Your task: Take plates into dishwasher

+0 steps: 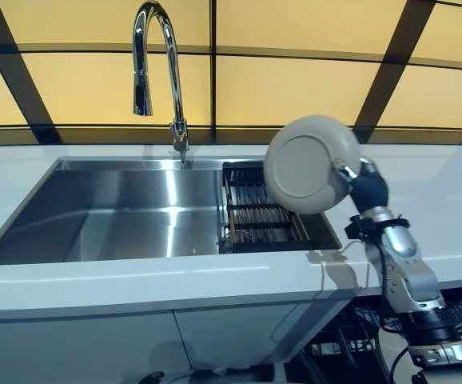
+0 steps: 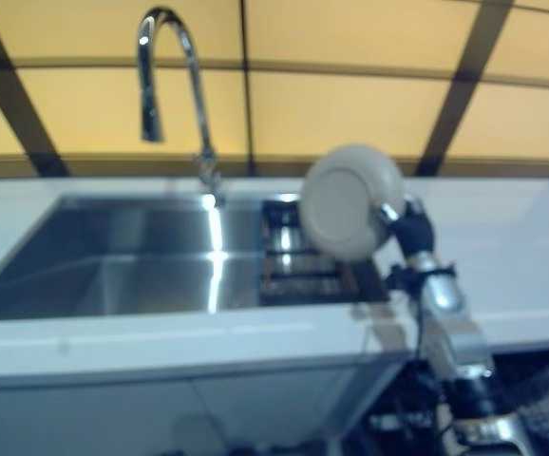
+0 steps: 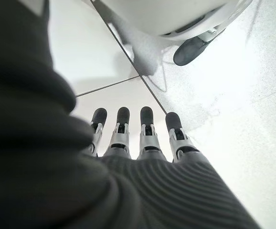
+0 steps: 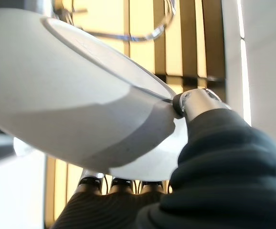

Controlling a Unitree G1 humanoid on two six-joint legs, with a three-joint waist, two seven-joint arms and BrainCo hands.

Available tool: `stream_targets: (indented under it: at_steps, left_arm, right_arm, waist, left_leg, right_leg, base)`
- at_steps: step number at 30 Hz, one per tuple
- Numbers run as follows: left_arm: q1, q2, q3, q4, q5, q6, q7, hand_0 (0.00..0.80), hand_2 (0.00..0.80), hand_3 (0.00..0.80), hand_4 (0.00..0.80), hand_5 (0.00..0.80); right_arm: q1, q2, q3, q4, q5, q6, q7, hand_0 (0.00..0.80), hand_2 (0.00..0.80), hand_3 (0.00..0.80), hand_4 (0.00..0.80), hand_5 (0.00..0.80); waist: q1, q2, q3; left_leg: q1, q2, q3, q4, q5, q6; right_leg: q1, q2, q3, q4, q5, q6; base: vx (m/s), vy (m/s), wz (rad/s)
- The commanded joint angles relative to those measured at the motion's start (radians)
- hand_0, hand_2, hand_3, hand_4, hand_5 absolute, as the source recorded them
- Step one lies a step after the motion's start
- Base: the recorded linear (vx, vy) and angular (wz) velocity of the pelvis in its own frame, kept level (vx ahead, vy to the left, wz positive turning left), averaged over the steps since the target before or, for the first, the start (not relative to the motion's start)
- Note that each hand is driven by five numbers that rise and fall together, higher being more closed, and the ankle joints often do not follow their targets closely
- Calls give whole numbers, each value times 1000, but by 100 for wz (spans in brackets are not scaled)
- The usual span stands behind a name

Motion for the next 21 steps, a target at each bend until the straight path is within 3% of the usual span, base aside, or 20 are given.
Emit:
stream_targets:
  at_steps: [1,5,11,14,16,18,21]
  left_arm:
    - [-39,11,-10,45,71,-6,-13,0,0,0,0,0]
    - [-50,43,9,56,72,4,3,0,0,0,0,0]
    - [-95,85,34,62,15,14,5,0,0,0,0,0]
    - [-97,92,22,50,0,22,11,0,0,0,0,0]
    - [-97,96,16,35,-11,26,11,0,0,0,0,0]
    - [-100,94,21,28,-19,28,11,0,0,0,0,0]
    - [-101,92,33,24,-15,24,3,0,0,0,0,0]
  right_arm:
    - [-52,-51,-123,-70,1,-99,-26,800,800,800,800,800]
    - [-16,-61,-173,-61,8,-110,-23,800,800,800,800,800]
    - [42,-55,-202,-45,16,-161,-39,800,800,800,800,800]
    - [47,-52,-195,-25,-38,-173,-75,800,800,800,800,800]
    - [41,-57,-187,-7,-58,-171,-102,800,800,800,800,800]
    - [42,-67,-189,13,-53,-173,-97,800,800,800,800,800]
    - [49,-73,-189,19,-57,-172,-111,800,800,800,800,800]
  waist:
    - [-15,2,66]
    - [-41,2,93]
    - [-45,27,94]
    - [-30,19,81]
    - [-23,9,76]
    - [-15,-3,64]
    - [-10,-11,64]
  left_leg:
    - [-8,-38,4,5,-57,50]
    - [-2,-14,58,5,-50,44]
    - [-38,37,135,5,-16,59]
    - [-61,52,177,5,-6,58]
    - [-71,58,203,5,1,57]
    - [-76,65,232,5,-3,42]
    - [-82,83,272,9,11,28]
  right_leg:
    - [-6,-72,-23,44,90,122]
    - [-86,-95,-54,108,135,141]
    - [-33,-159,-88,271,78,112]
    - [45,-190,-95,274,78,118]
    - [90,-190,-99,250,67,126]
    - [164,-169,-127,173,6,142]
    - [197,-141,-161,110,-36,140]
  base:
    - [-112,36,-45]
    - [-140,28,-61]
    - [-210,-39,-53]
    - [-200,-165,-107]
    - [-190,-231,-101]
    - [-132,-276,-79]
    - [-96,-260,-65]
